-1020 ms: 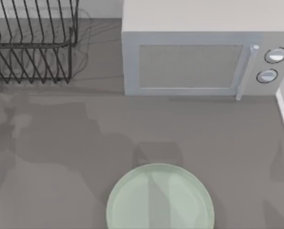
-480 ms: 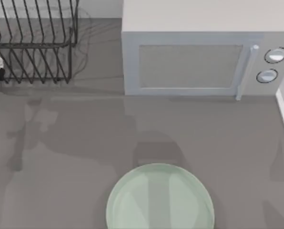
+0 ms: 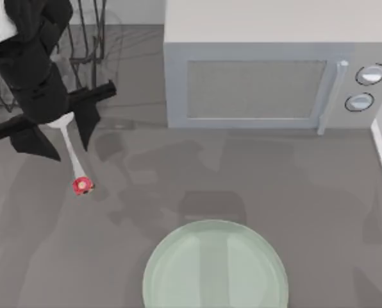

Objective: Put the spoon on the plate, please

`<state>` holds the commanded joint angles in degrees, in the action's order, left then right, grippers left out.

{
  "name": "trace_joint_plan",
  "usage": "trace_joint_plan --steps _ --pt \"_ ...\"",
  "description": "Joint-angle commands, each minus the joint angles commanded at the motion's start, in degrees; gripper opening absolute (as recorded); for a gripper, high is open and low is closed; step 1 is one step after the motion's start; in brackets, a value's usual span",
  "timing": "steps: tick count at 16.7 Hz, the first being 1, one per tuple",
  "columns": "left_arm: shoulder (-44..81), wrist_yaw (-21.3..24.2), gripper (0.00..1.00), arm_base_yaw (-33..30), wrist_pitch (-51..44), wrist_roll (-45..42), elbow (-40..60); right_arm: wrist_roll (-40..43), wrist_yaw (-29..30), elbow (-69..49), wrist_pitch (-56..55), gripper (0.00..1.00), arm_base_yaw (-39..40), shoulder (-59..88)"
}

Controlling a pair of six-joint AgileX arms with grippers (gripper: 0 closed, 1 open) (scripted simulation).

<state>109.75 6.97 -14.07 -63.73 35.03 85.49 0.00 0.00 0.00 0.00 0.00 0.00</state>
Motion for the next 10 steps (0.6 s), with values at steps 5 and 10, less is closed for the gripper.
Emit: trace_joint_plan --steps 5,10 --pt "0.2 1.1 0.00 -14.4 0.4 36.8 -3.0 0.0 0.0 0.0 0.0 1.00 0.0 0.0" --pt "0.6 0.2 0.00 -27.1 0.7 67.8 -4.8 0.0 0.0 0.0 0.0 1.00 0.0 0.0"
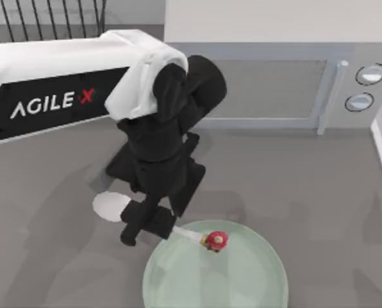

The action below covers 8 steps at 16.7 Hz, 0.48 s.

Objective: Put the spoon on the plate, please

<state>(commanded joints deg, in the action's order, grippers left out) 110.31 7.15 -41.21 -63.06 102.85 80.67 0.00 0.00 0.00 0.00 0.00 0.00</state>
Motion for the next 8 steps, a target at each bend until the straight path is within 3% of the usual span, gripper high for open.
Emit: trace_joint_plan --steps 8 --pt "-0.4 -5.7 0.00 -13.8 0.8 34.5 -0.5 0.0 0.0 0.0 0.0 1.00 0.0 0.0"
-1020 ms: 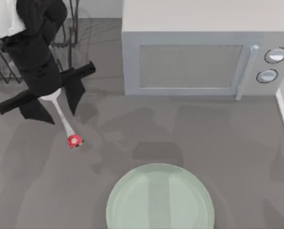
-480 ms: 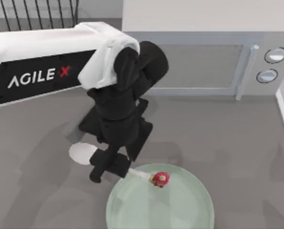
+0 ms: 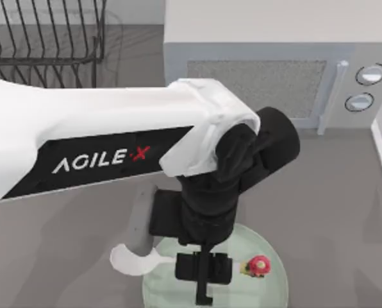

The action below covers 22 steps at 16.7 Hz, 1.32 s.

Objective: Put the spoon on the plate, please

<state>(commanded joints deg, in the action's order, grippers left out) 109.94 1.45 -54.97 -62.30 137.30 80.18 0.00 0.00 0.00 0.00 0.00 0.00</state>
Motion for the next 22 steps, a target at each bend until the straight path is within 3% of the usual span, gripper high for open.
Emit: trace_joint_plan --steps 5,14,22 --pt "-0.1 -2.7 0.00 -3.2 0.2 8.4 0.2 0.0 0.0 0.0 0.0 1.00 0.0 0.0" --pt "0.0 -3.0 0.00 -3.1 0.8 8.5 0.3 0.0 0.0 0.0 0.0 1.00 0.0 0.0" --pt "0.2 -6.1 0.00 -4.0 7.9 9.1 3.0 0.0 0.0 0.0 0.0 1.00 0.0 0.0"
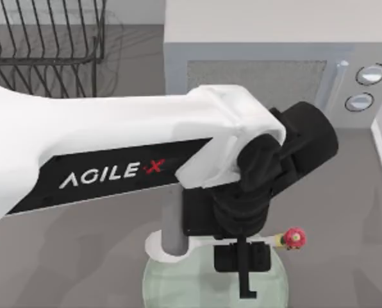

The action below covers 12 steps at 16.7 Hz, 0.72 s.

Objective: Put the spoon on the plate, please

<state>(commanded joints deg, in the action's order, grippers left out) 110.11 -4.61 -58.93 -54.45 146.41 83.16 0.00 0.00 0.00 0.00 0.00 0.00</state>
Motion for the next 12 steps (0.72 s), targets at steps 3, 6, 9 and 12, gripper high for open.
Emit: trace_joint_plan --steps 3,6,9,12 --pt "-0.4 -0.8 0.00 0.1 3.0 -0.3 0.3 0.0 0.0 0.0 0.0 1.00 0.0 0.0" --pt "-0.9 -1.0 0.00 0.4 5.1 -0.4 0.3 0.0 0.0 0.0 0.0 1.00 0.0 0.0" --pt "-1.3 -0.6 0.00 0.8 5.9 -0.3 -0.4 0.0 0.0 0.0 0.0 1.00 0.0 0.0" --pt "-1.2 0.4 0.00 1.0 5.5 -0.4 -2.0 0.0 0.0 0.0 0.0 1.00 0.0 0.0"
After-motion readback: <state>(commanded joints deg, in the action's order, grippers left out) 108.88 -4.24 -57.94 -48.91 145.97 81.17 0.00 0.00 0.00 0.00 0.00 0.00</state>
